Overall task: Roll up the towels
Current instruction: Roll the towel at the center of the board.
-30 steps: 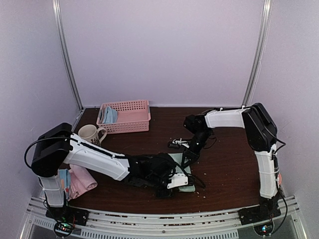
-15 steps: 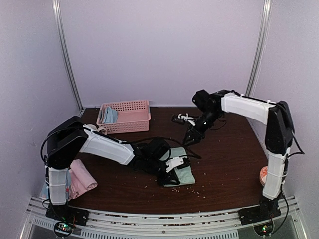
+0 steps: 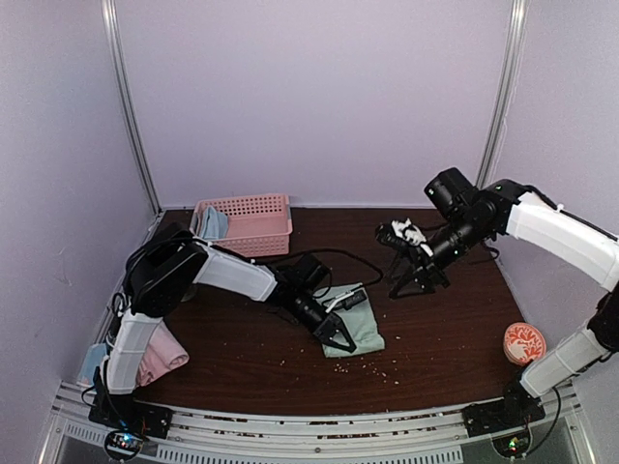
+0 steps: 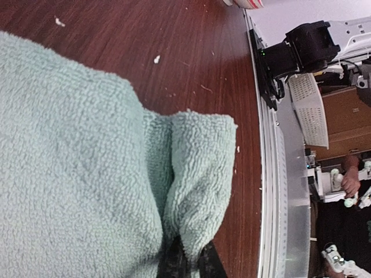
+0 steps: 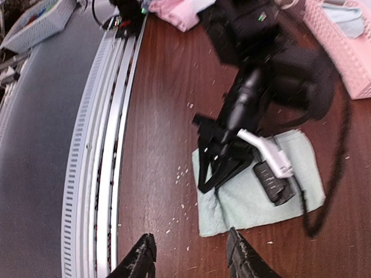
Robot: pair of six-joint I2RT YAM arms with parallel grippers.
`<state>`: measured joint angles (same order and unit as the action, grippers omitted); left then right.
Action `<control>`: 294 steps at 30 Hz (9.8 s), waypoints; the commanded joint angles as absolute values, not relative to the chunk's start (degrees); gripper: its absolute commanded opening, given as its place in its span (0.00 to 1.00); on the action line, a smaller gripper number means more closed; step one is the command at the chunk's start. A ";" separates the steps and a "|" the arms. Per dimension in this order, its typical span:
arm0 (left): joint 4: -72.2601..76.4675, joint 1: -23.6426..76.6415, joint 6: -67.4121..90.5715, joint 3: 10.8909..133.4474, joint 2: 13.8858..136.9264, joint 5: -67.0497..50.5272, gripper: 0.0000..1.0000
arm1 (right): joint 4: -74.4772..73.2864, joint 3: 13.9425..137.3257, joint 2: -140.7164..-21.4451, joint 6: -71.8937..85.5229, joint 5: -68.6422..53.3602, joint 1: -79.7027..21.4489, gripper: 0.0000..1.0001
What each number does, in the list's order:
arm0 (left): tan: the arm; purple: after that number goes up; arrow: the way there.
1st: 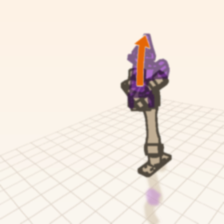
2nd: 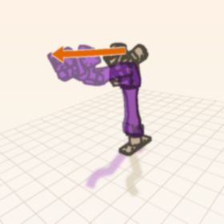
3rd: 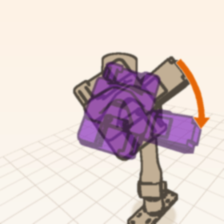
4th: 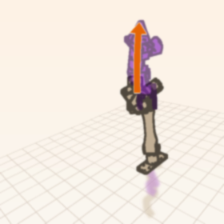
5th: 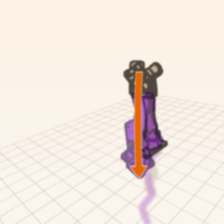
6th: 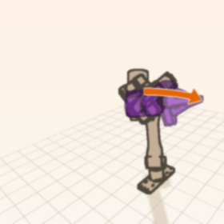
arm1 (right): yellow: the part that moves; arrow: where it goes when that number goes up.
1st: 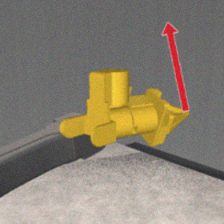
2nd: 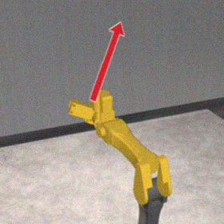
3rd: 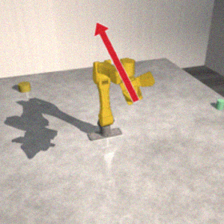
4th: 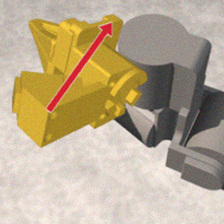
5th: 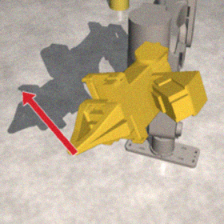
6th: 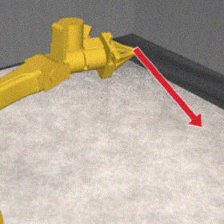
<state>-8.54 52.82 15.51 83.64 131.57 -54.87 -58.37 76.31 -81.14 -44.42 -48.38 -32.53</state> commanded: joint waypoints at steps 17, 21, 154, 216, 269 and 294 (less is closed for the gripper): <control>-6.65 51.75 26.41 78.66 136.04 -55.04 0.10 | -26.15 53.65 -92.22 -43.95 -20.30 -50.63 0.45; -6.68 51.68 26.13 78.66 136.07 -54.76 0.12 | -26.32 54.78 -97.09 -43.68 -21.96 -51.17 0.37; 4.33 47.94 17.95 61.66 107.46 -33.56 0.43 | -45.80 62.89 -104.51 -46.88 -33.95 -54.20 0.07; -12.59 67.49 -6.11 62.14 106.87 -12.28 0.04 | -77.71 110.35 -116.65 -45.43 -47.97 -32.99 0.42; -19.25 49.96 8.27 73.91 119.77 -42.32 0.33 | -33.27 59.58 -101.53 -44.27 -21.53 -58.97 0.12; -2.63 67.78 -11.44 53.86 84.37 -0.57 0.45 | -76.77 101.39 -141.43 -43.91 -48.86 -44.74 0.08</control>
<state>1.76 62.50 -3.27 52.10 77.36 -5.56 -75.26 100.73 -135.50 -43.66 -54.48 -44.77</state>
